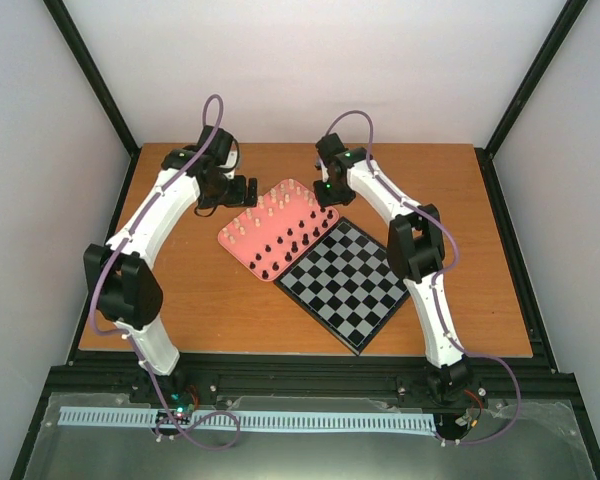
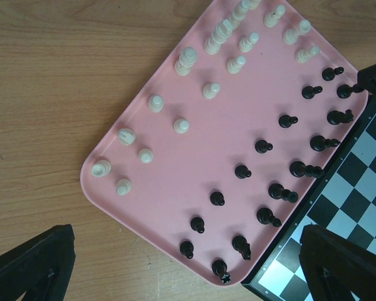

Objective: Set up the chess pieces on the board
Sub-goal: Pick up the chess piece from the storage box.

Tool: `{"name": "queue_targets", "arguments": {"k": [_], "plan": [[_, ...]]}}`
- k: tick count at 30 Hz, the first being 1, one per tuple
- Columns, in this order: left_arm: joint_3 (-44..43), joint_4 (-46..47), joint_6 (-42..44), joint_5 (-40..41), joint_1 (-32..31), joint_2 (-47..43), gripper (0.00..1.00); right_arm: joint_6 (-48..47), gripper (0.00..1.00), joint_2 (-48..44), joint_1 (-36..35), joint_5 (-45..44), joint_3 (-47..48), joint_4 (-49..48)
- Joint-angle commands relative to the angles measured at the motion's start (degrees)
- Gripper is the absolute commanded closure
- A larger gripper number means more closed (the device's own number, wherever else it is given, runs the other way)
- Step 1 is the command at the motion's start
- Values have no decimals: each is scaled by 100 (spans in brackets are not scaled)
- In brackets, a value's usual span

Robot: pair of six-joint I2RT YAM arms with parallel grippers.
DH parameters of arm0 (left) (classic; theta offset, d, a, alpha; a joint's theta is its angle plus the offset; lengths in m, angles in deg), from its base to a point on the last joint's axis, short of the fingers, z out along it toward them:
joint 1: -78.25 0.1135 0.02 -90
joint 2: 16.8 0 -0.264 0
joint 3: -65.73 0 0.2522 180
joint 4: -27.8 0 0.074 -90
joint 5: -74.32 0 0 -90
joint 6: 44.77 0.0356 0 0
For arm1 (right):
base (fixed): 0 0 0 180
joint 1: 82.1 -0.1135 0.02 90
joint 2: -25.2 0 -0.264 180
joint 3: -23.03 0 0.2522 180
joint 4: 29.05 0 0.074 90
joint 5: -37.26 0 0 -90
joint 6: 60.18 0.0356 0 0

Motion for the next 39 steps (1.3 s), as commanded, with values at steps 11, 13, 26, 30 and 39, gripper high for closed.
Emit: {"name": "queue_targets", "arguments": {"k": [11, 13, 26, 30, 39], "plan": [[-124, -79, 45, 87, 27, 236, 0, -91, 63, 110, 121, 212, -193, 179], [-125, -75, 39, 86, 27, 236, 0, -108, 63, 158, 130, 234, -199, 210], [-151, -92, 39, 73, 26, 278, 0, -163, 68, 341, 147, 299, -181, 191], [-160, -101, 36, 76, 29, 288, 0, -155, 69, 398, 156, 331, -157, 183], [-169, -110, 46, 94, 30, 299, 0, -159, 73, 473, 173, 345, -105, 189]]}}
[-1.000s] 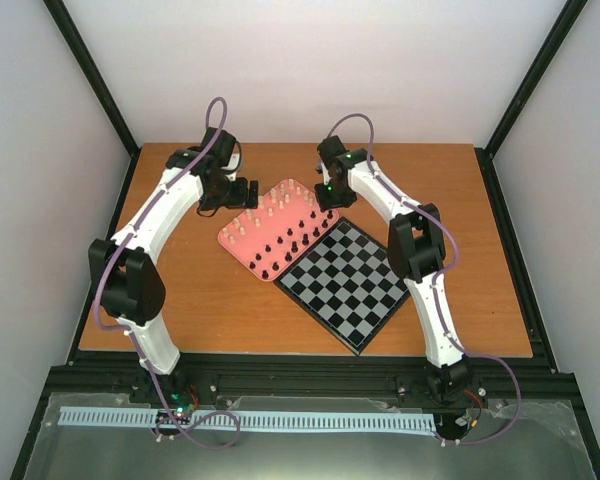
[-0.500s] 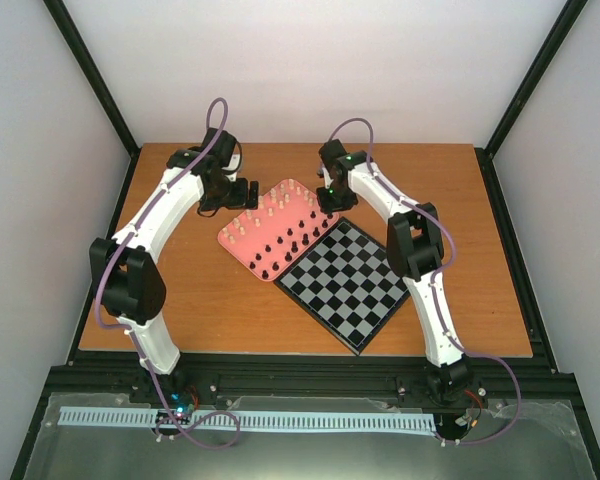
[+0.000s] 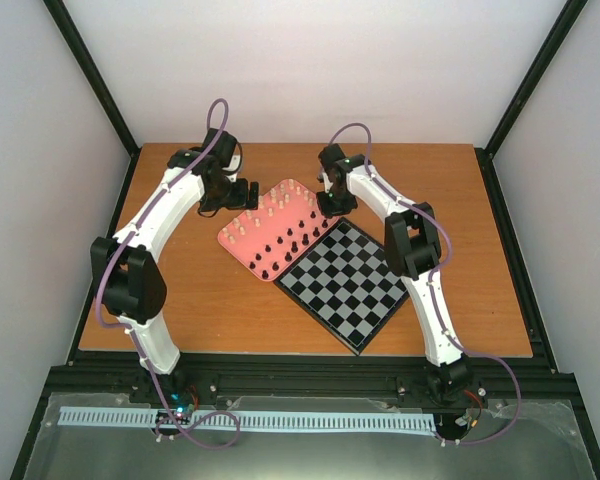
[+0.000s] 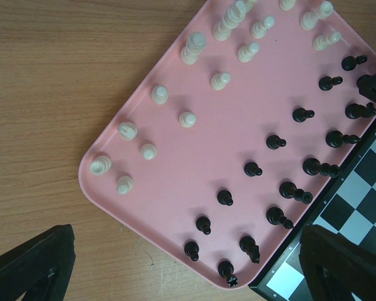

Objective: Set up the chess pieces on the board
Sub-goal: Pick up the chess piece from the storage box.

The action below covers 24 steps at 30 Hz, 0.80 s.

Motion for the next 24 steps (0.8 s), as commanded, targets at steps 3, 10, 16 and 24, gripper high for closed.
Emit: {"name": "queue_targets", "arguments": {"k": [3, 10, 16, 24], "plan": [[-160, -79, 46, 52, 36, 36, 0, -25, 75, 101, 43, 42, 130, 59], [-136, -71, 45, 57, 36, 27, 0, -26, 81, 125, 43, 81, 193, 75], [-123, -62, 46, 31, 34, 26, 0, -32, 96, 108, 43, 118, 196, 85], [-124, -61, 37, 17, 35, 27, 0, -31, 97, -173, 43, 48, 258, 182]]}}
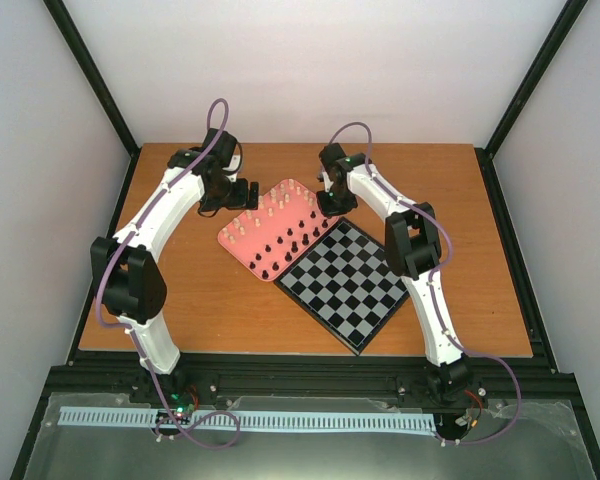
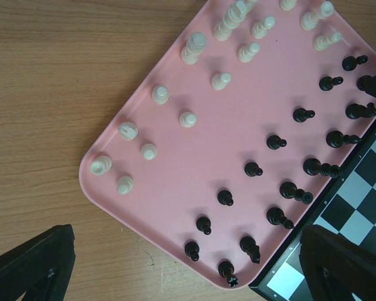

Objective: Set up the chess pieces on the board
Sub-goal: Pick up the chess piece from the storage box, then place the chess piece on the chessboard.

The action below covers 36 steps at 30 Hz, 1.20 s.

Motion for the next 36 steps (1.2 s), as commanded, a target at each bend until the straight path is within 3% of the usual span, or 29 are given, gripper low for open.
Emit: {"name": "queue_targets", "arguments": {"k": [1, 9, 14, 18, 22, 29, 36], "plan": [[-125, -62, 36, 10, 36, 15, 0, 2, 97, -283, 23, -55, 181, 112], [-122, -53, 30, -27, 36, 16, 0, 49, 97, -1424, 32, -490, -258, 134], [-142, -68, 24, -85, 34, -7, 0, 237, 97, -2490, 238, -747, -1848, -25], [-111, -51, 19, -113, 36, -34, 0, 605, 97, -3666, 828, -646, -3653, -440], [-58, -5, -12, -237, 36, -37, 0, 783, 97, -4561, 1310, -643, -4794, -459], [15, 48, -51, -336, 36, -23, 0, 902, 97, -5177, 1791, -401, -6106, -810], [73, 43, -50, -300, 36, -63, 0, 760, 97, -5131, 1914, -295, -6559, -986]]}}
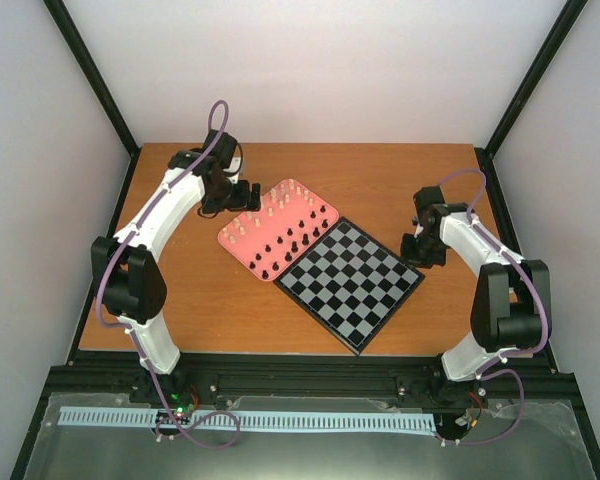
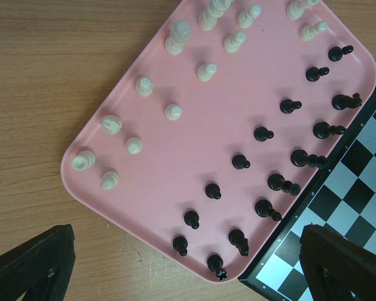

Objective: Set up the chess pieces on the board
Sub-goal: Place the chess piece on the chessboard.

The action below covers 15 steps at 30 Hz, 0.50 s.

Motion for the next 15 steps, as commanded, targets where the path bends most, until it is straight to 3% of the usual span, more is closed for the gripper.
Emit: {"name": "queue_targets", "arguments": {"k": [1, 15], "plan": [[20, 20, -46, -13, 31, -67, 0, -27, 97, -42, 42, 84, -201, -296], [47, 27, -40, 18, 33, -94, 0, -89, 97, 258, 86, 35, -340, -426]]}}
